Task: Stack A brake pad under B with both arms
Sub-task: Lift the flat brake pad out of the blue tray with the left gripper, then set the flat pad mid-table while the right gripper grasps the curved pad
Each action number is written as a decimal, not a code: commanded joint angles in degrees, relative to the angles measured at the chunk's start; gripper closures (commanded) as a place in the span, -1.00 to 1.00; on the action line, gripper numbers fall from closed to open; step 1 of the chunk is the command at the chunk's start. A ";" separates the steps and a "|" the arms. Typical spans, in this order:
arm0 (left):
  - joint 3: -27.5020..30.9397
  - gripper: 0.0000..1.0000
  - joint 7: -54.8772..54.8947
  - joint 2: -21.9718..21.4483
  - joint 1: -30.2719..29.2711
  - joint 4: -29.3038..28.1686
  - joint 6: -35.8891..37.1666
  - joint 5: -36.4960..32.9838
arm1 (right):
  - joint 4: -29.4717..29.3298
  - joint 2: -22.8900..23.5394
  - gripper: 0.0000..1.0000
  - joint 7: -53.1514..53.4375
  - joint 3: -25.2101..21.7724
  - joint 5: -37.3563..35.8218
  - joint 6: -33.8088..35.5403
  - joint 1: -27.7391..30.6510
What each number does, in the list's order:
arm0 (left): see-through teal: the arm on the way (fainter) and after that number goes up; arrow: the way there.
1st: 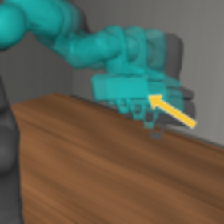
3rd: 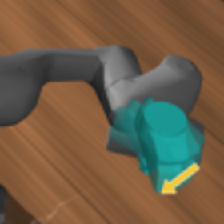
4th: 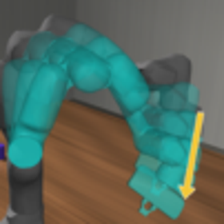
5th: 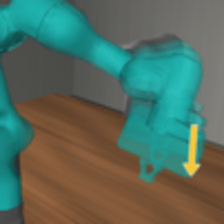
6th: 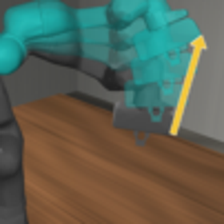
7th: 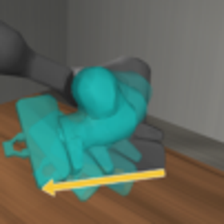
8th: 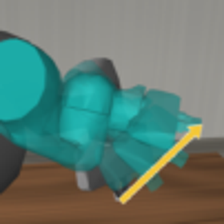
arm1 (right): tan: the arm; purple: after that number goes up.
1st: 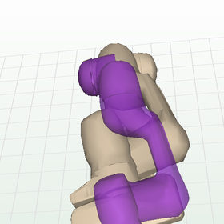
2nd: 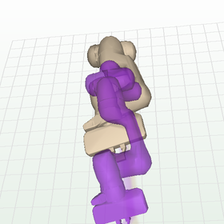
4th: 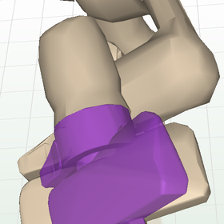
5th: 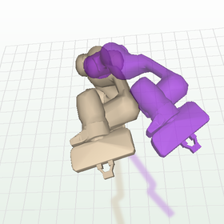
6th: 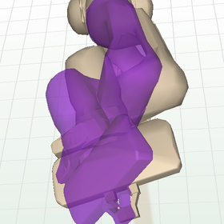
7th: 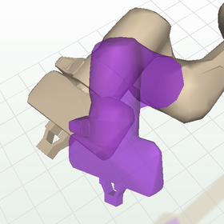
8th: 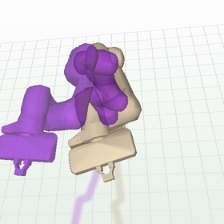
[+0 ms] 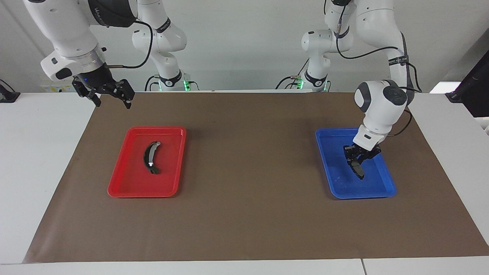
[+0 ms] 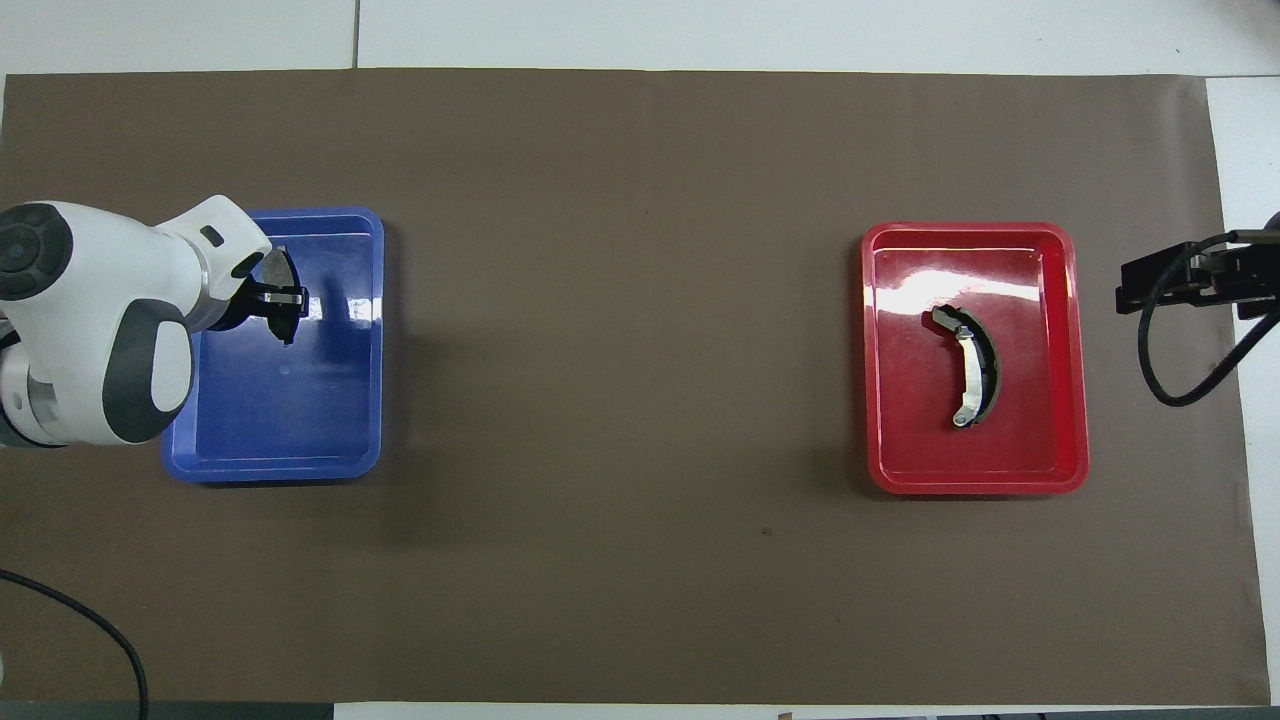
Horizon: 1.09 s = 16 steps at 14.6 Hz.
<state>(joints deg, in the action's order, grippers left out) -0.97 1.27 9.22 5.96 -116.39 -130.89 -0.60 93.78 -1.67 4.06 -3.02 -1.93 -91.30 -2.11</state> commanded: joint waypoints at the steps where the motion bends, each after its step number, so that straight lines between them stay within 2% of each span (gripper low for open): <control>1: 0.36 0.98 -3.18 0.18 7.81 4.51 4.25 -0.01 | 13.31 -5.27 -1.00 -1.41 0.03 1.67 -11.06 0.27; 2: 0.36 0.98 -7.30 0.27 11.15 4.42 2.93 -0.01 | 15.53 -4.93 -1.00 -2.46 -0.06 2.71 -13.44 0.36; 4: 0.36 0.98 -14.07 1.32 16.95 4.59 1.26 0.07 | 17.83 -1.43 -1.00 -5.80 -0.06 3.34 -17.31 0.36; 6: 0.36 0.98 -18.05 3.69 20.74 4.68 -2.08 1.03 | 21.86 0.69 -1.00 -6.78 -0.06 3.34 -25.73 0.53; 11: 0.36 0.98 -23.85 11.16 27.60 8.10 -7.36 3.94 | 36.27 3.24 -1.00 -7.48 -0.06 3.43 -47.01 0.36; 16: 0.45 0.98 -26.85 13.63 31.04 8.02 -10.09 3.94 | 38.40 6.49 -0.97 -7.57 -0.06 3.52 -51.24 0.79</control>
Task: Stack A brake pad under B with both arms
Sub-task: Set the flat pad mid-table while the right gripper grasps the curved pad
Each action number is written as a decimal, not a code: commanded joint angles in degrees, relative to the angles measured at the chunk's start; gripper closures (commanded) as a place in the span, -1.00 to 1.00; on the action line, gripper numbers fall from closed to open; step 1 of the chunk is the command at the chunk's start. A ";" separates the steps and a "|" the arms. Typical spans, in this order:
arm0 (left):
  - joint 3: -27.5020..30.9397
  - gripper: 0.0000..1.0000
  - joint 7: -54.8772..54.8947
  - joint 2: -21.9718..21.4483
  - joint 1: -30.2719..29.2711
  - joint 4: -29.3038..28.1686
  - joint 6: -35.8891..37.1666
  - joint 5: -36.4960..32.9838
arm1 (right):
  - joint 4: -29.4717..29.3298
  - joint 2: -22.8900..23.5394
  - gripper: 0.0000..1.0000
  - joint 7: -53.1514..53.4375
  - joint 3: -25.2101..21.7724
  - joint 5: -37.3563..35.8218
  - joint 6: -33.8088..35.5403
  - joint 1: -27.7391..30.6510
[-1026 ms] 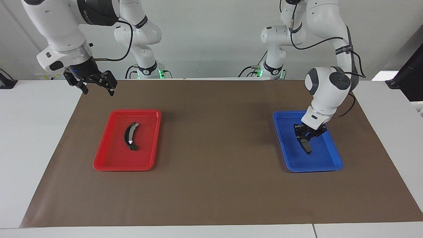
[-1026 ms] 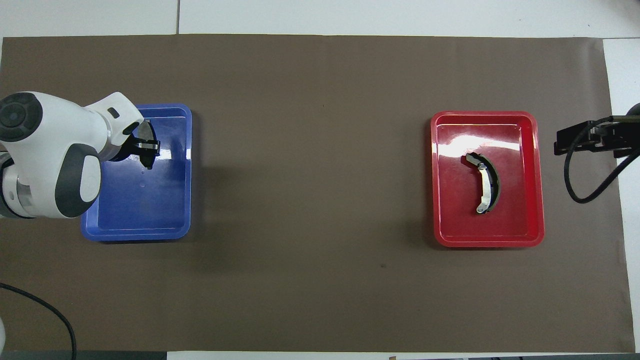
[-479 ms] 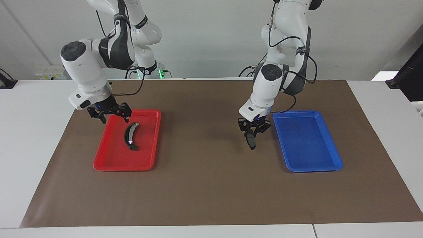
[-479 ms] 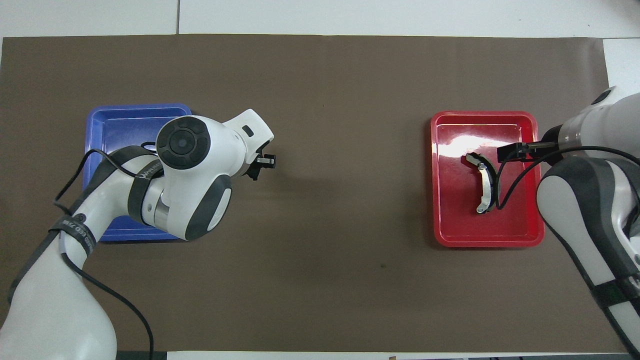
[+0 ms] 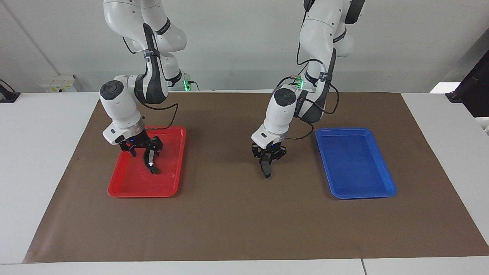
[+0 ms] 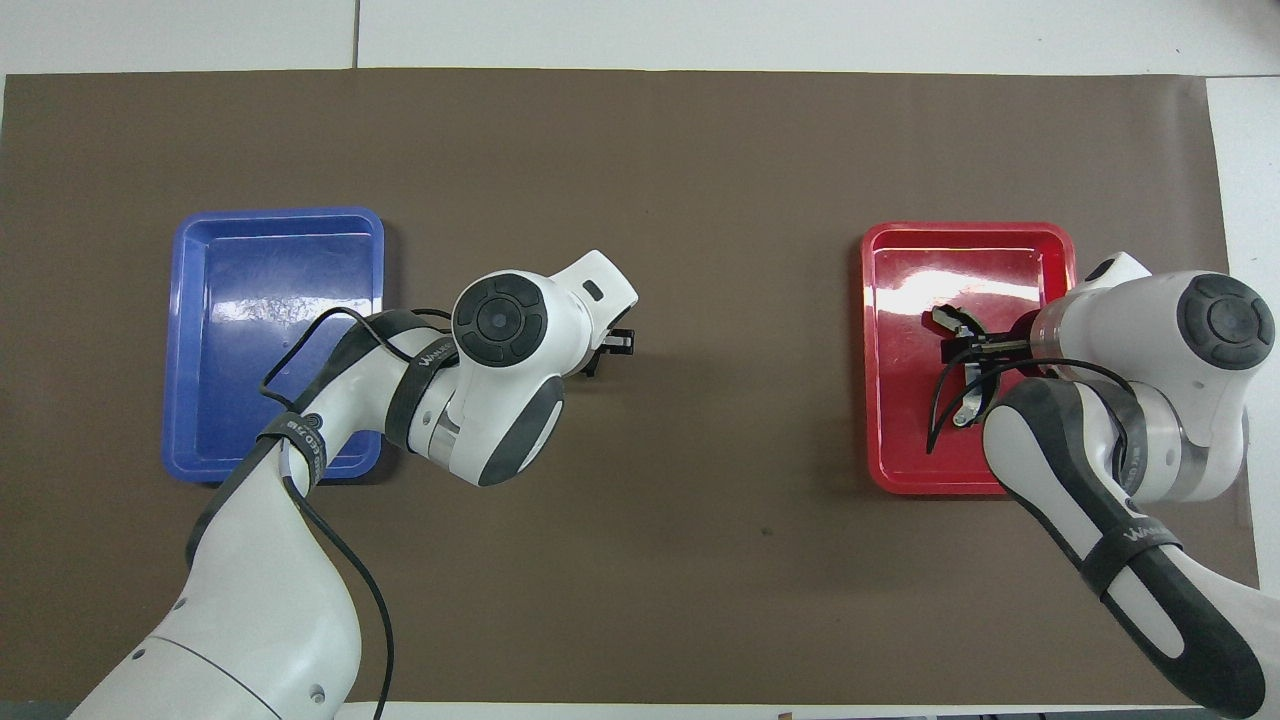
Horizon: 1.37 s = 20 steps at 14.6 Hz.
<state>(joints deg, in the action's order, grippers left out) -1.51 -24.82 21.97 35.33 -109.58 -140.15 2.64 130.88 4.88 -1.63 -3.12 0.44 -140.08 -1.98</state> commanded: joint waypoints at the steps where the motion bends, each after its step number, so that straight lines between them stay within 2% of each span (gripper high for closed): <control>1: 0.89 0.89 -0.76 0.88 1.76 0.69 -1.08 0.61 | 1.66 1.26 -0.97 -1.89 0.13 1.14 -3.88 0.75; 2: 0.89 0.72 -0.76 0.97 2.19 0.07 -1.61 0.70 | 1.66 2.31 -0.97 -1.80 0.13 1.14 -4.41 0.66; 4: 0.98 0.61 -0.76 0.88 3.17 -0.90 -2.23 0.70 | 1.66 2.41 -0.91 -1.89 0.13 1.14 -4.50 0.66; 5: 0.98 0.47 -0.76 0.88 3.17 -0.99 -2.14 0.70 | 1.75 2.41 -0.83 -2.32 0.13 1.14 -4.50 0.66; 6: 0.98 0.05 -0.76 0.79 3.25 -1.16 -2.05 0.70 | 1.75 2.41 -0.61 -3.02 0.04 1.14 -4.50 0.58; 7: 0.98 -0.55 -1.11 0.70 3.17 -1.34 -1.88 0.70 | 1.75 2.41 -0.25 -3.12 0.13 1.14 -4.42 0.58; 8: 0.98 -0.99 -2.33 0.70 3.25 -1.34 -1.62 0.70 | 1.49 2.41 0.14 -3.21 0.13 1.06 -4.07 0.58; 10: 1.24 -0.99 -2.78 0.36 2.82 -0.90 -1.53 0.70 | 0.70 2.50 0.81 -2.95 0.13 1.05 -3.10 0.31; 11: 1.68 -0.99 -2.52 -0.17 2.29 -0.64 -0.74 0.70 | -0.17 2.59 1.00 -2.86 0.13 1.14 -2.14 0.22; 15: 2.47 -0.99 -0.42 -7.54 -3.84 0.33 9.52 0.00 | -8.06 2.68 1.00 -2.77 0.13 1.05 7.94 -0.04; 17: 2.47 -0.99 8.33 -10.36 -9.20 2.07 16.19 -0.01 | -13.77 3.99 1.00 -1.90 1.79 1.14 13.49 -1.78; 20: 2.56 -0.99 19.34 -11.51 -16.85 7.95 26.12 -0.01 | -20.64 6.36 1.00 5.91 1.89 1.05 16.85 -7.32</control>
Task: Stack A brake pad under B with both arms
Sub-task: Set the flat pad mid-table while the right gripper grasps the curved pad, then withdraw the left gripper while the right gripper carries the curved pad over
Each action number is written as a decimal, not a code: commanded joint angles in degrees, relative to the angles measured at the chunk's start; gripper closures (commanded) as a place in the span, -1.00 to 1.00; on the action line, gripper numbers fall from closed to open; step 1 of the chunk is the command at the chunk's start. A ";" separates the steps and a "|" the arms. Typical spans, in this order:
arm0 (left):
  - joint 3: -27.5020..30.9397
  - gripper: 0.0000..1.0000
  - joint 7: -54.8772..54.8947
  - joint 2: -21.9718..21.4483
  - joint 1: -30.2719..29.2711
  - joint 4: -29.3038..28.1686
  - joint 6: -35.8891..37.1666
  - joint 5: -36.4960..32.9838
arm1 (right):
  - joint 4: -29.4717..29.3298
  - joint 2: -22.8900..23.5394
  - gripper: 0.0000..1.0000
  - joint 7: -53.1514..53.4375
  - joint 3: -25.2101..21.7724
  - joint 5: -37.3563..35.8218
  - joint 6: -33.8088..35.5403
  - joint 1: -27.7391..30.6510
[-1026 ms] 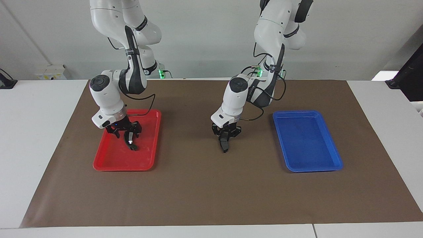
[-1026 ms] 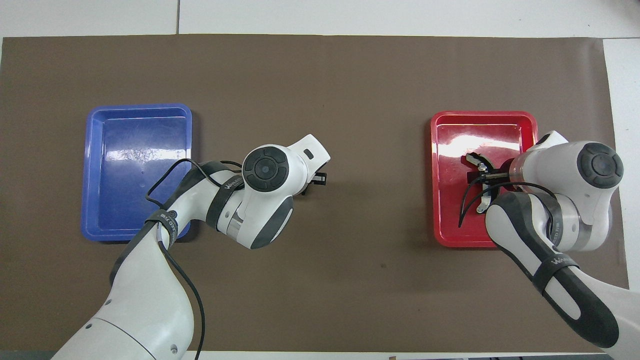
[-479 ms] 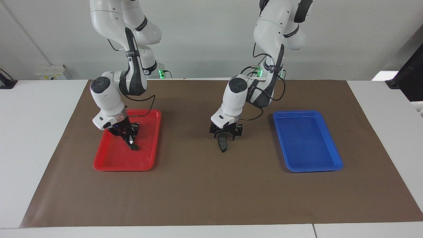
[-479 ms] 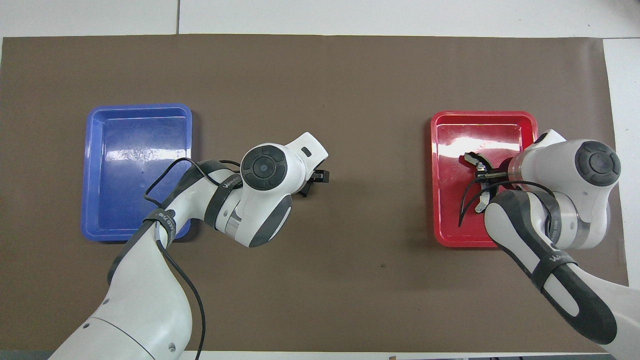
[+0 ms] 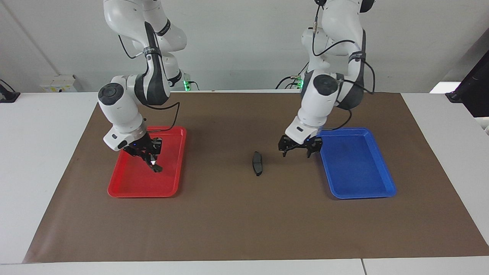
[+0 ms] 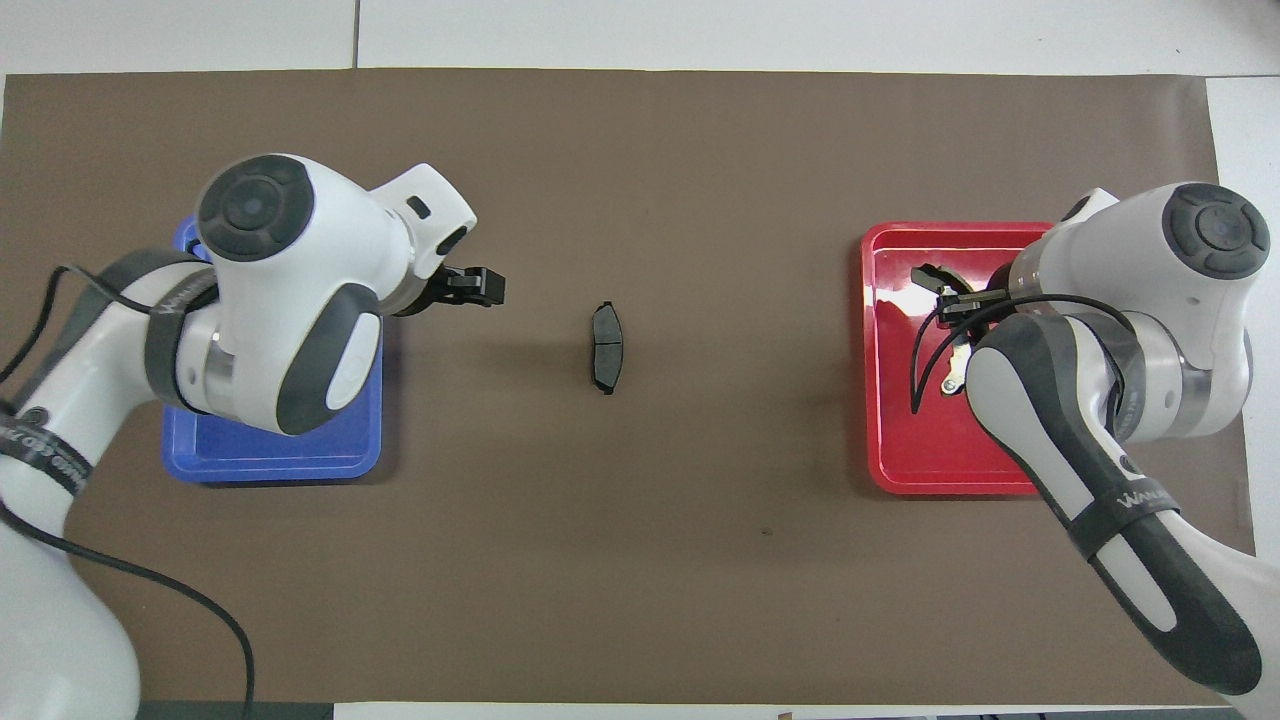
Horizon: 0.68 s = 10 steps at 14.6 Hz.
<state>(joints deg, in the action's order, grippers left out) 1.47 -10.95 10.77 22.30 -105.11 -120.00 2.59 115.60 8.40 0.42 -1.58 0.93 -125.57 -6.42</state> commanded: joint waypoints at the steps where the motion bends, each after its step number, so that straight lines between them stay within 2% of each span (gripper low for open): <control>1: -0.41 -0.99 7.59 -0.48 -6.02 5.60 9.05 0.04 | -7.48 3.72 1.00 6.41 0.35 0.57 3.74 -4.64; 5: -0.41 -0.99 15.32 -3.46 -15.07 8.26 16.98 -0.05 | -21.43 13.28 1.00 18.54 0.35 0.39 9.45 -14.30; 7: -0.41 -0.99 16.92 -6.18 -17.90 8.26 20.75 -0.05 | -27.07 18.04 1.00 23.81 0.35 -0.13 9.38 -17.82; 10: -0.41 -0.99 17.01 -9.88 -18.87 8.17 26.65 -0.05 | -29.47 21.57 1.00 28.74 0.35 -0.40 8.50 -22.40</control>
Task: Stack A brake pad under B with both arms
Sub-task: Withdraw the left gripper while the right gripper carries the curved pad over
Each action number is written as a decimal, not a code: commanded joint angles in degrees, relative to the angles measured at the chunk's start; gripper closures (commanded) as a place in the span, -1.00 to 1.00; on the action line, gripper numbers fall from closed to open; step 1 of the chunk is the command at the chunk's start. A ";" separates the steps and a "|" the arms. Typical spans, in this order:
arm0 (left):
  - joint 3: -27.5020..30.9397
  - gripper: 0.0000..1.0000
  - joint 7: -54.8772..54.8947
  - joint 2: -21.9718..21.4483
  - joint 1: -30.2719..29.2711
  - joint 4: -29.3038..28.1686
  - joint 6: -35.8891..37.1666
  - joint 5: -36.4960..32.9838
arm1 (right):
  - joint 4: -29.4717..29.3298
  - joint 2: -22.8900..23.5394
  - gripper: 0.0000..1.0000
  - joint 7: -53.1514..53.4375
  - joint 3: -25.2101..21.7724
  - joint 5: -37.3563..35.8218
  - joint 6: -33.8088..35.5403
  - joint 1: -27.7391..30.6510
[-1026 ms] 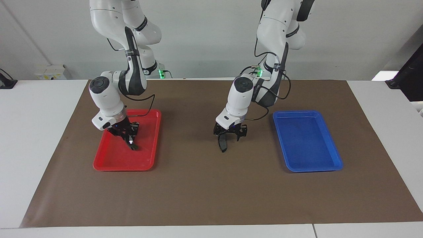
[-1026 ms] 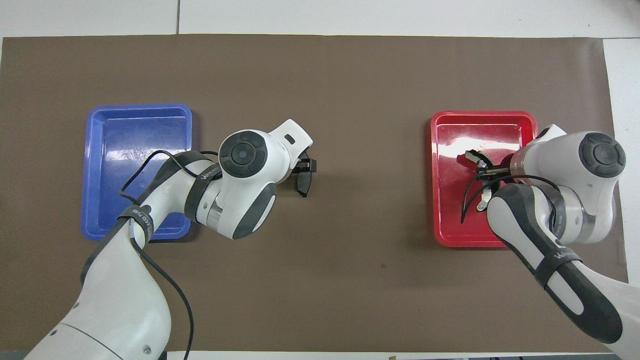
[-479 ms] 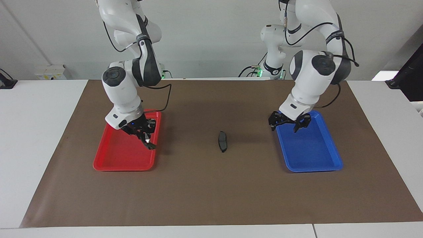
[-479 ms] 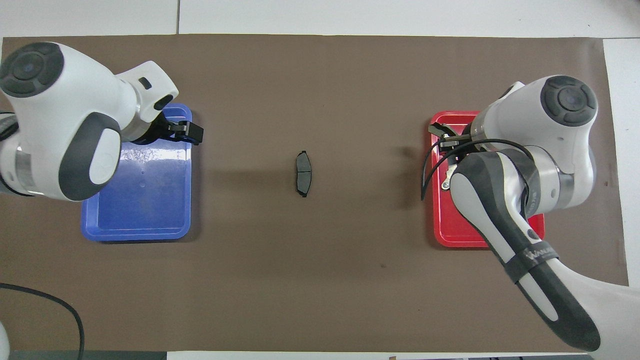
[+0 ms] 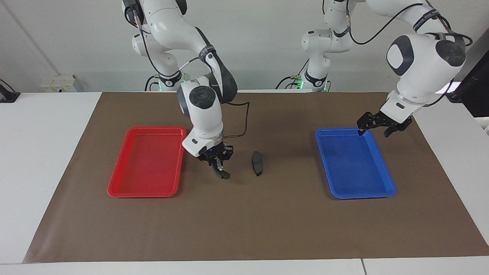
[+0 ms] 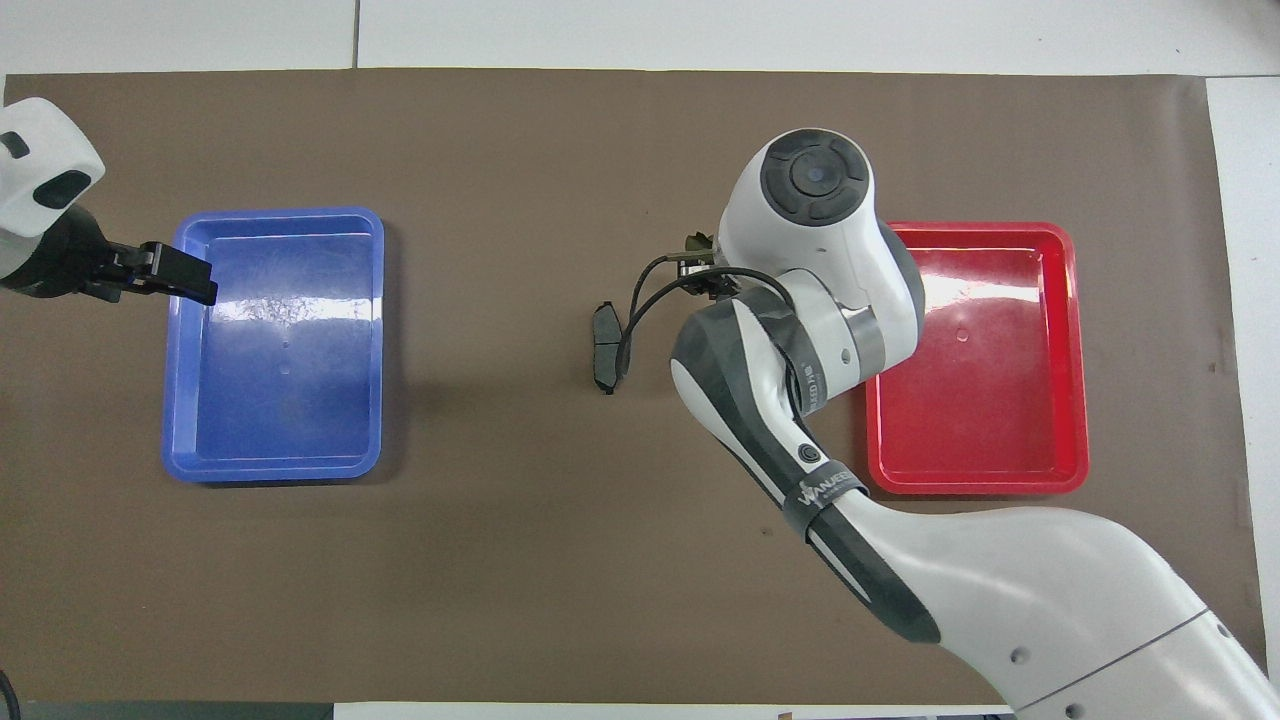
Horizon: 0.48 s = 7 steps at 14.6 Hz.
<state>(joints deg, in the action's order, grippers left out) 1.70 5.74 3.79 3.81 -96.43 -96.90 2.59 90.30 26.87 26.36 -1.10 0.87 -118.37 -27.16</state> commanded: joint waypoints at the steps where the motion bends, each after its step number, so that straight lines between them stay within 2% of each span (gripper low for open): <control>1: -0.47 -0.99 0.32 -3.44 -0.47 -0.51 4.26 -0.13 | -4.25 3.54 1.00 4.56 -0.13 -0.35 1.13 -3.33; 7: -0.29 -0.99 2.34 -5.99 -1.00 -0.77 6.90 -3.29 | -3.99 5.73 1.00 10.63 -0.13 -0.61 -5.37 -8.43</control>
<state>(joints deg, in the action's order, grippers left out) 1.70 6.76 -0.46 3.33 -96.44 -91.85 0.40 87.69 30.81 35.02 -1.13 0.85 -122.30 -34.77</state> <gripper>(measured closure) 0.004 0.581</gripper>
